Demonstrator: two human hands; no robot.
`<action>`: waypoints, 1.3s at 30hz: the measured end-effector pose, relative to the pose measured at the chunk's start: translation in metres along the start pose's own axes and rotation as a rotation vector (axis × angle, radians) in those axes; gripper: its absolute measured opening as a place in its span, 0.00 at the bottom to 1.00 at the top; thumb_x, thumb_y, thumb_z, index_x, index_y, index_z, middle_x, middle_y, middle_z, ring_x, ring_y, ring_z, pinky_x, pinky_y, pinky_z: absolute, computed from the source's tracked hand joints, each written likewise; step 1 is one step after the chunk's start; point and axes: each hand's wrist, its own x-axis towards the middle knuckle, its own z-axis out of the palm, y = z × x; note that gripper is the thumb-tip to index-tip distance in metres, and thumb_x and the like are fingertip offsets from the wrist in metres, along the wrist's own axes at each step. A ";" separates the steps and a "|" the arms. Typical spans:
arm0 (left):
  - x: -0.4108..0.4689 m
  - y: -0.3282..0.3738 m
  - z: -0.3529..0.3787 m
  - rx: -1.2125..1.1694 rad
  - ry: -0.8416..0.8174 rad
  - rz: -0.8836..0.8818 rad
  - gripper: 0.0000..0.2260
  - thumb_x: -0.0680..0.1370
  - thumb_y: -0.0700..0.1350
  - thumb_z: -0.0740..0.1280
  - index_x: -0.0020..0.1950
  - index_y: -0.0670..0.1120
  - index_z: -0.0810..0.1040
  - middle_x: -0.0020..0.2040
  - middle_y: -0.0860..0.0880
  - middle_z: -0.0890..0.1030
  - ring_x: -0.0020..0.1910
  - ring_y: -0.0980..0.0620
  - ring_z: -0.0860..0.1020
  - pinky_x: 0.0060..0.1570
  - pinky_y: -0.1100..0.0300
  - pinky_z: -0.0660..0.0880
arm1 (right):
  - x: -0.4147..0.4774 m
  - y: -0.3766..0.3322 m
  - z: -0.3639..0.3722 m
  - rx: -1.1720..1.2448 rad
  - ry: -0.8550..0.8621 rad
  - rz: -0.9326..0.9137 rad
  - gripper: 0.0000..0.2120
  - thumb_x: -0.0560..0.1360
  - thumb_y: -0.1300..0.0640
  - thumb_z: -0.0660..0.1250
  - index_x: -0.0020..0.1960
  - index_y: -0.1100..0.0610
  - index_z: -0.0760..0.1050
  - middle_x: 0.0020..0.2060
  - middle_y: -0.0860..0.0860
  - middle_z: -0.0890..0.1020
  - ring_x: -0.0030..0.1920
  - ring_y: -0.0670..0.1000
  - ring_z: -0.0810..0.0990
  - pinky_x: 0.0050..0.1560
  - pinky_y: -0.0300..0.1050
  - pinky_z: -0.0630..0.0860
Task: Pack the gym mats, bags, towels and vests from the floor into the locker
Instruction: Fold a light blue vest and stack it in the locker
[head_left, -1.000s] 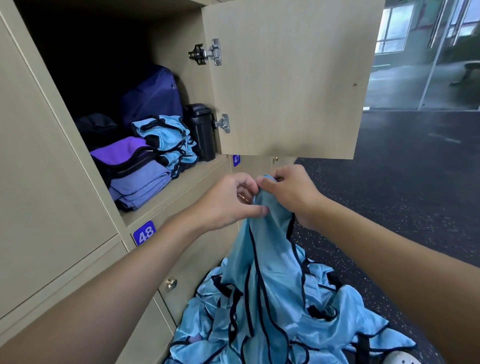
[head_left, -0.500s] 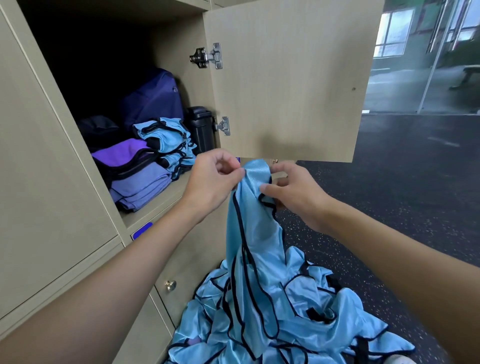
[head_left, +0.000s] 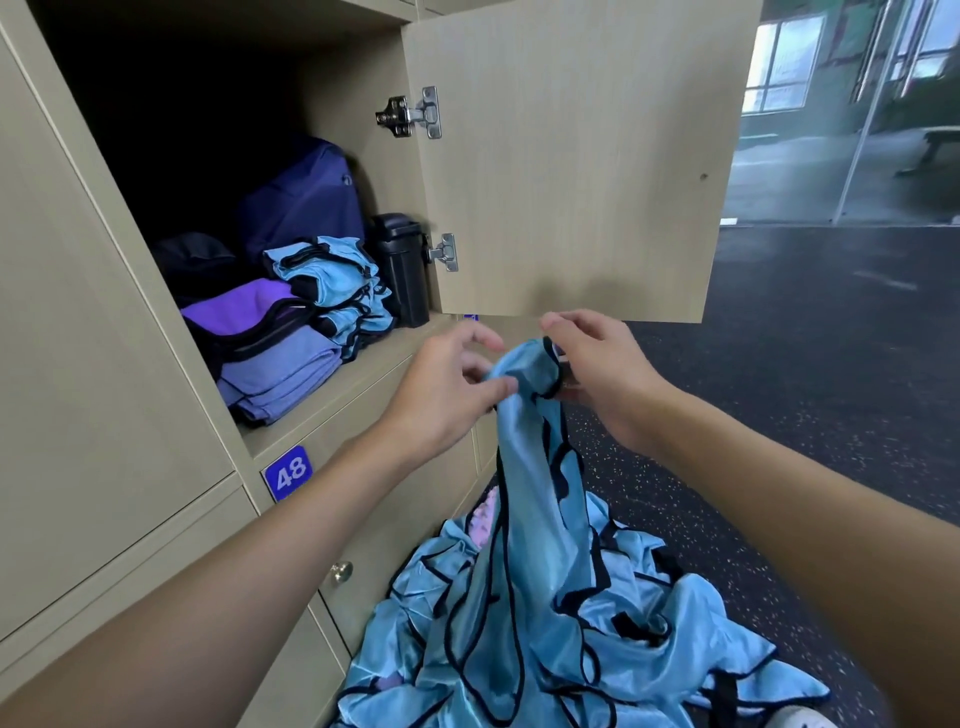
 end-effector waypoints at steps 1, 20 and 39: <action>0.002 0.003 -0.003 -0.036 0.044 0.014 0.12 0.75 0.37 0.74 0.50 0.49 0.74 0.35 0.45 0.84 0.35 0.47 0.81 0.46 0.43 0.81 | -0.002 0.001 -0.002 -0.008 -0.079 0.026 0.16 0.80 0.49 0.66 0.65 0.50 0.71 0.53 0.50 0.81 0.52 0.53 0.82 0.55 0.51 0.80; -0.002 0.006 -0.005 0.178 -0.104 0.168 0.12 0.70 0.50 0.79 0.48 0.52 0.79 0.45 0.56 0.82 0.47 0.58 0.79 0.48 0.61 0.76 | 0.001 -0.004 -0.005 -0.052 0.063 -0.082 0.11 0.82 0.62 0.60 0.48 0.55 0.81 0.29 0.48 0.70 0.29 0.48 0.63 0.28 0.41 0.63; 0.001 0.014 -0.010 0.034 -0.107 0.175 0.12 0.76 0.36 0.73 0.55 0.46 0.75 0.46 0.45 0.80 0.34 0.51 0.76 0.42 0.56 0.78 | 0.001 0.001 -0.013 -0.213 -0.041 -0.275 0.08 0.80 0.59 0.66 0.43 0.54 0.80 0.39 0.54 0.80 0.38 0.46 0.74 0.42 0.41 0.72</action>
